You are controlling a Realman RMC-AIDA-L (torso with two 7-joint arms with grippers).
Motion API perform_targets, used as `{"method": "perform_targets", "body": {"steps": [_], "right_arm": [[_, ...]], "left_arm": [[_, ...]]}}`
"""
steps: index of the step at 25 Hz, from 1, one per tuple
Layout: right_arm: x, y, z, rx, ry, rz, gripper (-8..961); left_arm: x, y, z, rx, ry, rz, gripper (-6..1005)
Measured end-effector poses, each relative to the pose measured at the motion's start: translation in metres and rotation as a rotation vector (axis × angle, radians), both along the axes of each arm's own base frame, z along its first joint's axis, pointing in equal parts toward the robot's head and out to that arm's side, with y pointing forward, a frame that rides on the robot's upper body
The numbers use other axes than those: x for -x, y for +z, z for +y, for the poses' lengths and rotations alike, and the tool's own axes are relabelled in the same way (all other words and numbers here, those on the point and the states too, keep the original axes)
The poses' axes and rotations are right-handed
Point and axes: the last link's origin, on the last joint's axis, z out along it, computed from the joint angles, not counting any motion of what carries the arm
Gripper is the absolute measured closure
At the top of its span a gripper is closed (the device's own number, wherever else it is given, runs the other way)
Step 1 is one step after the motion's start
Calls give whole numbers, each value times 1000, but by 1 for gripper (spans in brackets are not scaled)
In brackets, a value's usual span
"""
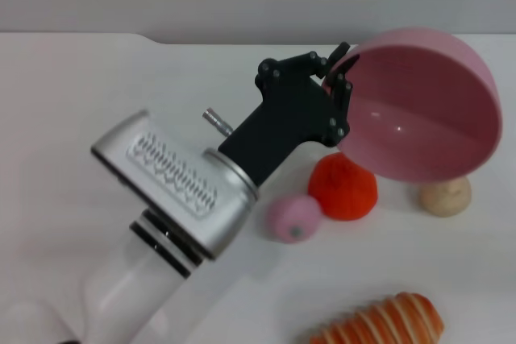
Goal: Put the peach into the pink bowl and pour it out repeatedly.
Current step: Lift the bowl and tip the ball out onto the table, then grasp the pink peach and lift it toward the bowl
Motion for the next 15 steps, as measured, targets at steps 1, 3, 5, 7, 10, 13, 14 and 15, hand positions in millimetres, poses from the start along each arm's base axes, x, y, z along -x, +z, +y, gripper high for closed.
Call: {"method": "perform_targets", "body": {"steps": [1,3,5,7,10,13,14,15], "right_arm": [[1,-1,0,8,4,3,506],[3,-3,1,33,18,5,506],[7,-5,1,68,42,-7,506],[13,-7,-1,105,81,-38,506],[24,-11,-3,161,142,-89,507],[37,-17,-7,223,227,-166,507],[42,-18,-9,244,262,-194,507],[47,-19,-11,266,295,-220,507]], "left_arm": [[-1,0,4,16,17,1,907],[-6,1,15,43,59,8,907],[-12,5,28,70,114,27,907],[-17,8,40,98,163,56,907],[-26,19,60,134,231,94,907],[-29,24,68,147,255,110,906],[-29,24,68,147,255,110,906],[-32,31,78,166,293,134,906]]}}
